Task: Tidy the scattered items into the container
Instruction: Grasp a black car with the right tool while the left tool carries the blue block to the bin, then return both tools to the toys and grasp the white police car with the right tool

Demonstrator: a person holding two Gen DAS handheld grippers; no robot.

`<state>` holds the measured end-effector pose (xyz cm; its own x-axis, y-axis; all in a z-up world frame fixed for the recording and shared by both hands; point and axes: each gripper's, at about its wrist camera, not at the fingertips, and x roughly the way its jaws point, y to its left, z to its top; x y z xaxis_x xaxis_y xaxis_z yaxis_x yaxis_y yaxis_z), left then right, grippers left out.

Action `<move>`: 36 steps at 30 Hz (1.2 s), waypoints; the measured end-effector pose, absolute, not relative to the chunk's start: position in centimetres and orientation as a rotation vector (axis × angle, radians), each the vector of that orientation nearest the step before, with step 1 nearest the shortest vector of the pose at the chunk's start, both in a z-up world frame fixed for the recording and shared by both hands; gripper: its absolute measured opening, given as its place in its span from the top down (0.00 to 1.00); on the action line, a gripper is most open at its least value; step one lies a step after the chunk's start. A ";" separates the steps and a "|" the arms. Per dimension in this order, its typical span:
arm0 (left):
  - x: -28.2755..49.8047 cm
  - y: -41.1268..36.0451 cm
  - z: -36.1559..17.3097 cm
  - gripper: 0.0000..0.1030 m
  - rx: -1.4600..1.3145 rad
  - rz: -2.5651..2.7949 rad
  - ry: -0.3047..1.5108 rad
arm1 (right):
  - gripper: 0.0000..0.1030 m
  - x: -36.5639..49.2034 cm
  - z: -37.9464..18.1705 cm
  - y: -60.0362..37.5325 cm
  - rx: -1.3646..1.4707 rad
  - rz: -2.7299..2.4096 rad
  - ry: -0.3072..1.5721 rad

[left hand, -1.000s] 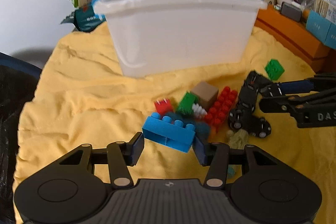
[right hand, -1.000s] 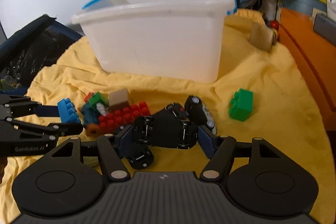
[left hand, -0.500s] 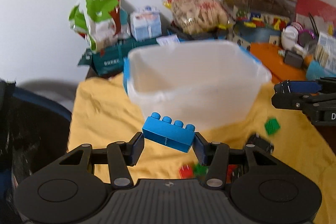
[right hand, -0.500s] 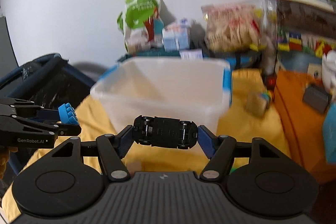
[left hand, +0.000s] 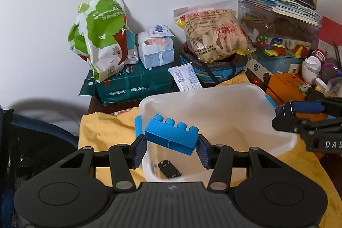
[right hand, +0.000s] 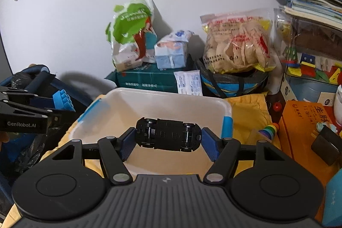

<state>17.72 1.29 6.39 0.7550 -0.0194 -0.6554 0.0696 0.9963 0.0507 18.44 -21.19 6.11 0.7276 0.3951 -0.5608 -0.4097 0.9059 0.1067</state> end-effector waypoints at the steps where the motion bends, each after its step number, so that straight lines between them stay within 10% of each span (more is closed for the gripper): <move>1: 18.3 1.3 6.3 0.48 0.073 -0.046 0.723 | 0.33 19.0 6.0 -21.0 -0.029 0.443 0.625; 11: 23.1 1.3 4.2 0.32 0.101 -0.002 0.839 | 0.17 22.8 4.7 -19.1 -0.109 0.442 0.725; 36: 4.1 -2.9 -5.0 0.32 0.085 -0.155 0.855 | 0.28 11.3 -2.5 -25.1 -0.094 0.472 0.748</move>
<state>4.08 -2.92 -5.00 0.6463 -0.1016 -0.7563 0.1697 0.9854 0.0126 11.34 -25.11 -2.46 0.6337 0.3794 -0.6742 -0.4450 0.8916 0.0834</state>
